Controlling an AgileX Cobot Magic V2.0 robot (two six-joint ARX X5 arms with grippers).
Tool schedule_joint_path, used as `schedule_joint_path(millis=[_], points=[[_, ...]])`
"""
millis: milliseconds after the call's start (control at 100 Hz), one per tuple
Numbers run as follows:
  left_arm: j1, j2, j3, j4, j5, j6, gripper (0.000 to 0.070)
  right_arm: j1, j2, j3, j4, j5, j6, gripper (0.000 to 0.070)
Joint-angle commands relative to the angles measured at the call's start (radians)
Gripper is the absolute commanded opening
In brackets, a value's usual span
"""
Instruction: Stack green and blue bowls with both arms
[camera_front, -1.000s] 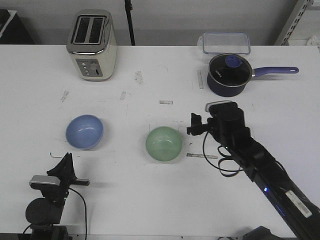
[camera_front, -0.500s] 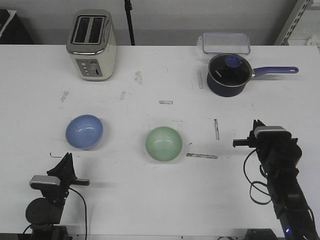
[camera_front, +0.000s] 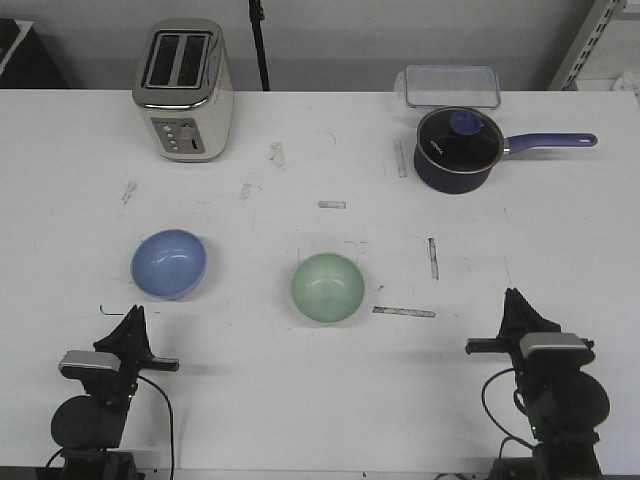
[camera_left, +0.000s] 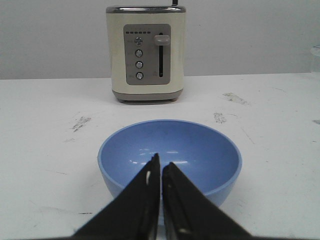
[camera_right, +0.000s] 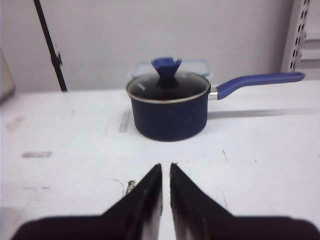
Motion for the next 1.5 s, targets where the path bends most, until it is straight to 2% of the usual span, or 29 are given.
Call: schedule_joint_path(millis=[0, 180, 310, 720, 1360, 1490], points=[[0.000, -0.002, -0.022, 0.013, -0.004, 0.005, 0.0002, 0.002, -0.072, 0.003, -0.031, 0.003, 0.028, 0.0018], [0.000, -0.002, -0.022, 0.013, -0.004, 0.005, 0.0002, 0.002, -0.264, 0.003, -0.158, 0.004, 0.024, 0.0017], [0.000, -0.002, -0.022, 0.013, -0.004, 0.005, 0.0002, 0.002, -0.298, 0.012, -0.176, 0.003, 0.022, 0.0017], [0.000, -0.002, -0.022, 0.012, -0.004, 0.005, 0.0002, 0.002, -0.298, 0.016, 0.100, 0.003, 0.022, 0.0017], [0.000, -0.002, -0.022, 0.014, -0.007, -0.004, 0.0001, 0.002, -0.298, 0.016, 0.080, 0.003, 0.022, 0.0018], [0.000, 0.000, -0.005, 0.011, -0.026, -0.116, 0.0001, 0.002, -0.298, 0.016, 0.080, 0.003, 0.022, 0.0018]])
